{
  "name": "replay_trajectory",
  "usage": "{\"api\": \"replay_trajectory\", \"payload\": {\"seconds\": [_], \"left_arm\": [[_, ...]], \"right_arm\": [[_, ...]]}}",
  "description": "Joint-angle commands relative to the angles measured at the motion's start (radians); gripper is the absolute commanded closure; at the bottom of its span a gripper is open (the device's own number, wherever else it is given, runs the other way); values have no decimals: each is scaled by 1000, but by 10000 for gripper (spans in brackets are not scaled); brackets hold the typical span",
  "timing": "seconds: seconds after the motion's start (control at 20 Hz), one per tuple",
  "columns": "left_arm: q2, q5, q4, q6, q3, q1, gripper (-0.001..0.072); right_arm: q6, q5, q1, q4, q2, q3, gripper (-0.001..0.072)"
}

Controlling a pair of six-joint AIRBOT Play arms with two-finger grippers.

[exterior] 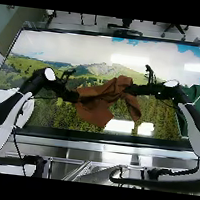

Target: Fold the shirts.

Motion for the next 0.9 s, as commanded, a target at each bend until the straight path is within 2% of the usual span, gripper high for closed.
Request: {"api": "replay_trajectory", "payload": {"seconds": [0.0,0.15,0.45,0.55,0.7,0.85], "left_arm": [[81,-172,-5,-1,216,39,680],[139,-270,-6,-43,431,56,680],[302,-238,-4,-85,852,62,680],[402,-155,3,-85,861,62,680],[588,-25,5,-74,741,62,680],[694,-2,6,-51,642,62,680]], "right_arm": [[67,111,-31,3,52,189,691],[124,182,-61,3,118,384,691],[148,165,-115,-13,312,752,691],[150,134,-152,-50,378,832,692],[149,101,-188,-103,485,838,692],[150,117,-190,-129,513,836,691]]}}
